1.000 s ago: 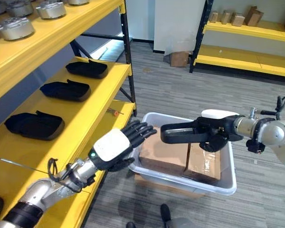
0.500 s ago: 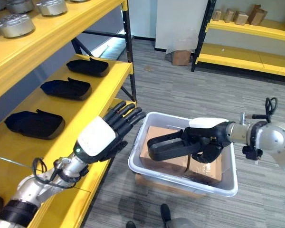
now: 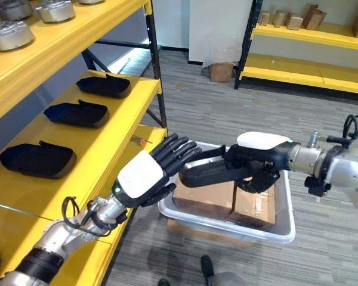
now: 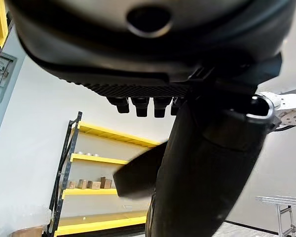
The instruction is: Move parts from the plastic box to the shelf.
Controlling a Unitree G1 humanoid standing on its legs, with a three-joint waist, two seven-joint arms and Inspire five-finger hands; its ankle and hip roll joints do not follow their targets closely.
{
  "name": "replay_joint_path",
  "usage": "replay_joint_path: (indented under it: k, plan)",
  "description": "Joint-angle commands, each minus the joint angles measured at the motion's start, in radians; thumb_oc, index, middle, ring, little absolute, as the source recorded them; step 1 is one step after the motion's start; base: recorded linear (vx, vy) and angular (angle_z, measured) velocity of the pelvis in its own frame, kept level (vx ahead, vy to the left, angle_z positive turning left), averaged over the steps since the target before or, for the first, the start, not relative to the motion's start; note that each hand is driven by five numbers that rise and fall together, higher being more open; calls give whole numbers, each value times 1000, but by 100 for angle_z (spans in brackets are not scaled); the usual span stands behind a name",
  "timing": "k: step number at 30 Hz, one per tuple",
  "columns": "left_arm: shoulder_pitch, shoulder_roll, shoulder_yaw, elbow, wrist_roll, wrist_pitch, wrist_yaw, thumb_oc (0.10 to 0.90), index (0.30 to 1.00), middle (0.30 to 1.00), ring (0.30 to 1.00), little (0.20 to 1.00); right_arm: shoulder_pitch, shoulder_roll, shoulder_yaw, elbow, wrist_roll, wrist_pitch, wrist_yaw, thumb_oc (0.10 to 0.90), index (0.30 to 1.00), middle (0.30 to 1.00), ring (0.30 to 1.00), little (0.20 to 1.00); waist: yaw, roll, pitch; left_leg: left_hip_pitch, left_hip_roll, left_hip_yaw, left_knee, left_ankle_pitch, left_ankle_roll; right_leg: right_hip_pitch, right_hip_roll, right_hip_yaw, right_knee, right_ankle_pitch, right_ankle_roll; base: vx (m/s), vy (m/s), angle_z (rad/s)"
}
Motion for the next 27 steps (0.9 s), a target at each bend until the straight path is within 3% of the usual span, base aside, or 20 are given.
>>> replay_joint_path:
  k: [1, 14, 21, 27]
  plan:
    - [-61, -10, 1, -30, -125, -12, 35, 900, 1000, 1000, 1000, 1000, -75, 56, -134, -20, 85, -8, -128, 400, 300, 300, 300, 300, 10, -27, -88, 41, 28, -41, -7, -101, -11, 48, -42, -10, 0, -73, 97, 0, 0, 0]
    - [-89, -24, -15, -35, -129, -2, 43, 900, 1000, 1000, 1000, 1000, -105, 157, -65, -18, 173, 100, -33, 400, 300, 300, 300, 300, 18, -24, -86, 41, 29, -49, -7, -99, -13, 49, -42, -13, 0, -76, 94, -2, 1, -1]
    - [-102, -32, -30, -35, -122, 12, 47, 900, 1000, 1000, 1000, 1000, -96, 158, -23, -51, 170, 73, 42, 400, 300, 300, 300, 300, 19, -26, -82, 39, 32, -51, -7, -96, -14, 50, -43, -17, 0, -74, 92, 0, 0, 0]
    - [-108, -29, -40, -25, -121, 10, 57, 900, 1000, 1000, 1000, 1000, -128, 126, 8, -49, 136, -37, 64, 400, 300, 300, 300, 300, 26, -30, -86, 37, 30, -55, -7, -96, -13, 49, -42, -19, 0, -74, 93, 0, 0, 0]
